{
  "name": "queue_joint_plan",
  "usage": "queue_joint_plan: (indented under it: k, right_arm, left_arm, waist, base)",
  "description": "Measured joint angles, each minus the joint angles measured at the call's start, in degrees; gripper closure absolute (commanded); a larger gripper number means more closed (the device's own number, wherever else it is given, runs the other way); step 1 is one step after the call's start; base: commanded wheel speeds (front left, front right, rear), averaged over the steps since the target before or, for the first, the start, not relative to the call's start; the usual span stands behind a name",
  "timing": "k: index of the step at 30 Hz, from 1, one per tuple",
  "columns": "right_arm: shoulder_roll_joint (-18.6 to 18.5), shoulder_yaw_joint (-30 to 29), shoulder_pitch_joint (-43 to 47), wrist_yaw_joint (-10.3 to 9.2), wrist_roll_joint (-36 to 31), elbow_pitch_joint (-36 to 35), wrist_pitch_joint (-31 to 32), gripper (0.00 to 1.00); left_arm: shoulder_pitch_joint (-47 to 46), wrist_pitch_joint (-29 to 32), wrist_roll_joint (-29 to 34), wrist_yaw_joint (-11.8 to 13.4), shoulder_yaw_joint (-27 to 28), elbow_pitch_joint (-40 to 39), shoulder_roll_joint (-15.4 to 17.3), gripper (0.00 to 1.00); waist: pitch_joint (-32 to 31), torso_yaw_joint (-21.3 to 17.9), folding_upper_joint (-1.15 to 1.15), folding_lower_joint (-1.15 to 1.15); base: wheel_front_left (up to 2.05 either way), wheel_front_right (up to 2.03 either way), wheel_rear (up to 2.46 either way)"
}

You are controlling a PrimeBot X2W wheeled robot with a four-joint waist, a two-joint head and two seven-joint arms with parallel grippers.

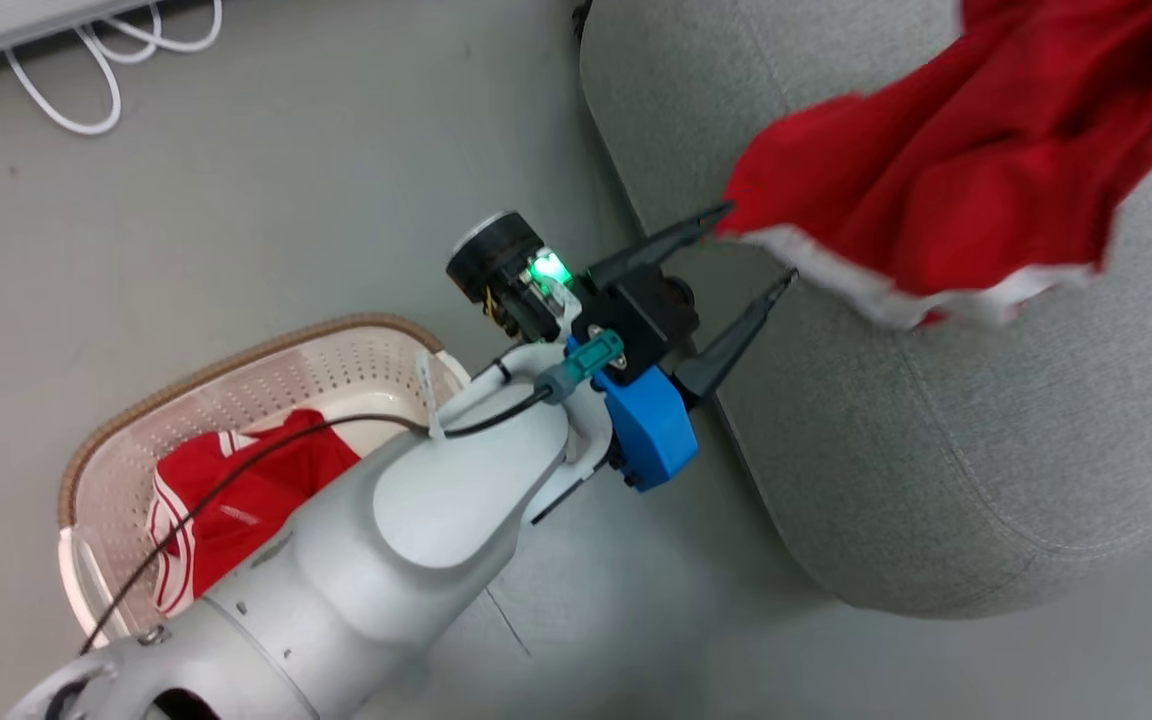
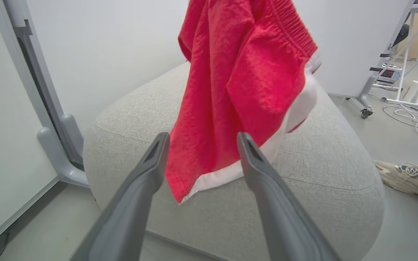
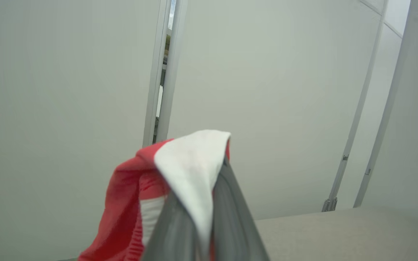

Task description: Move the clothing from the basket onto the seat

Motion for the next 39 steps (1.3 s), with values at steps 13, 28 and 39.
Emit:
queue_joint_plan:
  k: [13,28,39]
  right_arm:
    - [-14.68,-14.15,-15.88,0.0,3.25,4.24,-0.01,1.0]
    - [-13.9,-17.74,-16.13,0.01,-0.99,17.24,0.0,1.0]
    - [-6.78,-16.27,-9.37,0.0,-1.63,22.97,0.0,1.0]
  left_arm:
    - [-8.55,3.56,3.25,1.66,0.27,-3.57,3.9,0.0]
    - [-12.08,5.6,4.91,2.72,-0.63,-8.13,5.63,0.0]
    - [-12.08,5.34,4.72,3.15,-1.27,-8.95,5.46,0.0]
  waist:
    - [13.6,-0.06,0.0,0.01]
    - [24.52,1.43,0.0,0.01]
    - [23.93,2.48,0.0,0.0]
  base:
    - [0.0,0.0,0.0]
    - [0.0,0.0,0.0]
    - [0.0,0.0,0.0]
